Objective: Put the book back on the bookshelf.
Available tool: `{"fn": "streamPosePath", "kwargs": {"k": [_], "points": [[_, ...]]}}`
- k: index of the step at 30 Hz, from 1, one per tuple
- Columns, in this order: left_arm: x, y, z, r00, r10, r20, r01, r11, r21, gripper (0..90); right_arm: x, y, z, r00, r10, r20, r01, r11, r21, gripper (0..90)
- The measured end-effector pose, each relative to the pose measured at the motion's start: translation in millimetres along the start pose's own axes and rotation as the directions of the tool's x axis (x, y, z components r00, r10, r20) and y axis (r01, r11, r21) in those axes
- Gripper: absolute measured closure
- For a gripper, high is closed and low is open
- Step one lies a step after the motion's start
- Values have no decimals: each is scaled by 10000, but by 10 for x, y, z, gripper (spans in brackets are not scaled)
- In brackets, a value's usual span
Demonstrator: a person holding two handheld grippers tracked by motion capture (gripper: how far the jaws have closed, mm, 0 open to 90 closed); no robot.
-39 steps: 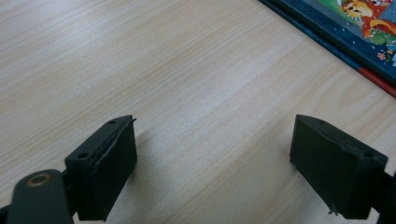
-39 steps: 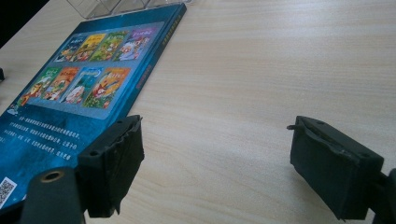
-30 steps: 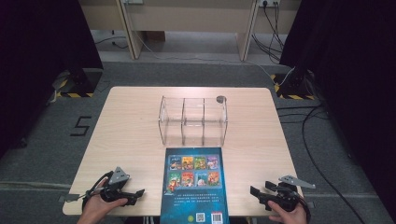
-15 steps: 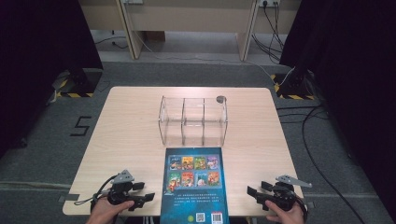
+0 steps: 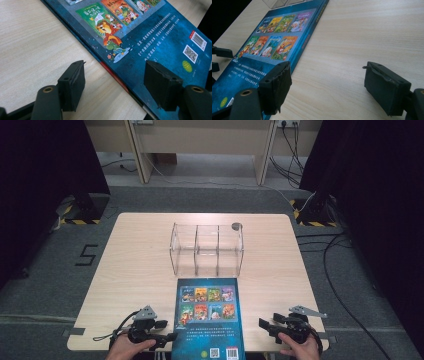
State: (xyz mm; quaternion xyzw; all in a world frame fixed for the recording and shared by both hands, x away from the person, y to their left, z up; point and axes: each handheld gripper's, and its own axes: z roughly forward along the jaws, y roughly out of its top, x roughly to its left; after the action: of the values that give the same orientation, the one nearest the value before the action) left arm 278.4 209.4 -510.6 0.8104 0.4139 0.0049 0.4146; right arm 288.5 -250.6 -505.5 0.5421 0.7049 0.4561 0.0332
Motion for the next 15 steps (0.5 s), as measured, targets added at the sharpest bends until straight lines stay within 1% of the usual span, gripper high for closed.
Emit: {"fn": "streamPosePath", "kwargs": {"k": [2,5,9,11,12,13,15], "points": [[-14,4,11,10000,25,72,-25,10000,25,328,27,8,36,9999,-160,-43,160,9999,32,228],[-46,8,38,9999,89,138,-89,10000,32,332,59,15,79,9996,-250,-123,251,9996,114,230],[-87,18,74,9995,117,283,-118,9999,30,334,89,24,115,9996,-244,-173,247,9995,202,231],[-115,24,96,9992,172,370,-174,9998,43,335,107,32,143,9992,-351,-179,355,9991,218,231],[-132,26,107,9991,186,377,-188,9998,52,335,121,36,159,9992,-335,-203,341,9990,272,231],[-151,32,116,9992,304,276,-306,9995,86,314,151,47,200,9991,-355,-223,363,9987,362,232],[-155,31,120,9992,287,262,-289,9996,58,313,160,52,217,9990,-397,-223,406,9984,394,232]]}}
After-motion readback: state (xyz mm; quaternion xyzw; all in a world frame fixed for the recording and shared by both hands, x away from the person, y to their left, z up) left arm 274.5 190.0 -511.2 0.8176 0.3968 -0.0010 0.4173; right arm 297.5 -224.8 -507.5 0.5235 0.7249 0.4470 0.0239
